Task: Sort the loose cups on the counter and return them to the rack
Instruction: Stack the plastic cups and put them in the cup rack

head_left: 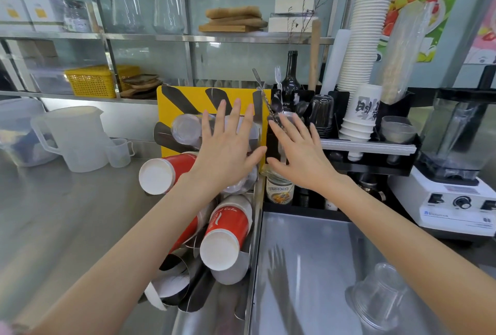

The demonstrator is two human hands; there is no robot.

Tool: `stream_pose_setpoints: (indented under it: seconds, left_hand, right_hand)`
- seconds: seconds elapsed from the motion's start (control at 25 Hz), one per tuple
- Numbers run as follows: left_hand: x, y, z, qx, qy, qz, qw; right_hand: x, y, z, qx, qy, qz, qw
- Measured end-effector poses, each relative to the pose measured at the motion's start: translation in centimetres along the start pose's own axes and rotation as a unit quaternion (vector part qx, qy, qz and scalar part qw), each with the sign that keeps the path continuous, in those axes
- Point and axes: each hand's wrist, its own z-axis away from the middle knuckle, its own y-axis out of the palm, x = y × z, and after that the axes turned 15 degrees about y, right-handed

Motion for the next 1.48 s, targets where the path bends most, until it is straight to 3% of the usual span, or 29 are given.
stream_pose_setpoints:
  seconds: [0.32, 0.88, 1.28, 1.48]
  left_hand:
    - [-5.6, 2.8, -0.5, 0.060, 0.039, 0.042, 0.997]
    - [-15.3, 11.1, -0.3, 0.213, 0.067, 0.159, 0.962]
    - [-22.1, 18.9, 2.5, 0.336, 0.056, 0.271, 0.900]
    - [-24.1, 21.8, 4.0, 0.339, 0.002, 0.335, 0.879]
  right_hand:
    - [-6.2, -0.2, 5.0, 0.015, 0.083, 0.070, 0.994]
    - [-19.1, 1.2, 13.7, 0.135, 0.201, 0.043, 0.969]
    - [-24.8, 6.2, 18.7, 0.233, 0.231, -0.059, 0.943]
    - [-25.4, 9.0, 20.2, 0.259, 0.245, -0.149, 0.922]
